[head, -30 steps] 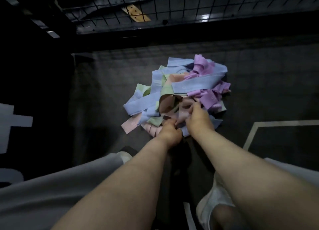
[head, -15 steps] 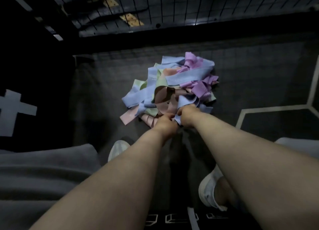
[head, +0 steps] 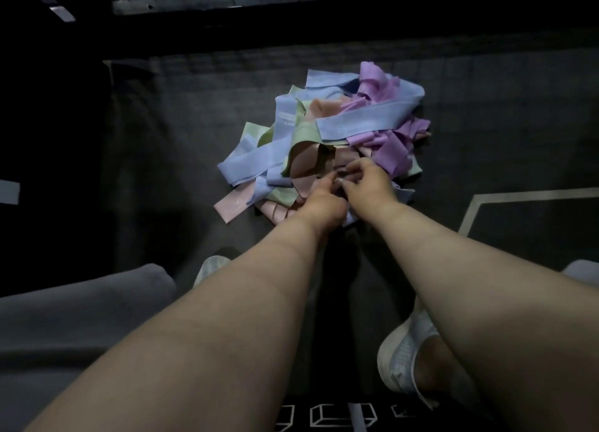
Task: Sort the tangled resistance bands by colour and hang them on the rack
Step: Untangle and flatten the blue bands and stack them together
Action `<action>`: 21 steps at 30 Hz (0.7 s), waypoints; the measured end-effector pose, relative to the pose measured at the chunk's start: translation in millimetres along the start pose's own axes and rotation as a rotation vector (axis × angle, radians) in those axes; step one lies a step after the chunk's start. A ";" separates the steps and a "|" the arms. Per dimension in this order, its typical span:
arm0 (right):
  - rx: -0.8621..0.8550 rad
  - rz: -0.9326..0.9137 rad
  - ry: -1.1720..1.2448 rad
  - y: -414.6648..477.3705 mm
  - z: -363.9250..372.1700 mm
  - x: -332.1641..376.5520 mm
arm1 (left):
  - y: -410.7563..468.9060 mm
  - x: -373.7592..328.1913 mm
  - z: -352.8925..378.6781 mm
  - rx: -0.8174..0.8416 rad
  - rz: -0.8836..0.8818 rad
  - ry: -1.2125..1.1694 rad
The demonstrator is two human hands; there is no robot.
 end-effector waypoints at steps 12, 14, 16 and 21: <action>0.281 -0.036 -0.842 -12.9 4.7 -6.4 | -35.2 -9.4 3.6 -0.008 -0.038 0.061; 0.304 -0.033 -0.890 -10.1 13.3 -11.2 | -31.3 -3.7 -0.5 0.014 -0.040 0.098; 0.231 0.000 -0.826 -8.4 14.9 -12.9 | -27.5 0.2 -5.5 0.011 -0.048 0.086; 0.177 0.125 -0.646 1.0 -9.1 19.3 | -26.8 -9.2 -10.6 -0.020 -0.023 0.089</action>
Point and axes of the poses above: each hand's wrist, its own y-axis towards the middle knuckle, its own z-axis out of the palm, x = y × z, the point moved 4 cm from there along y, towards the middle knuckle, and after that the axes turned 2 degrees about z, right-handed, at the moved point
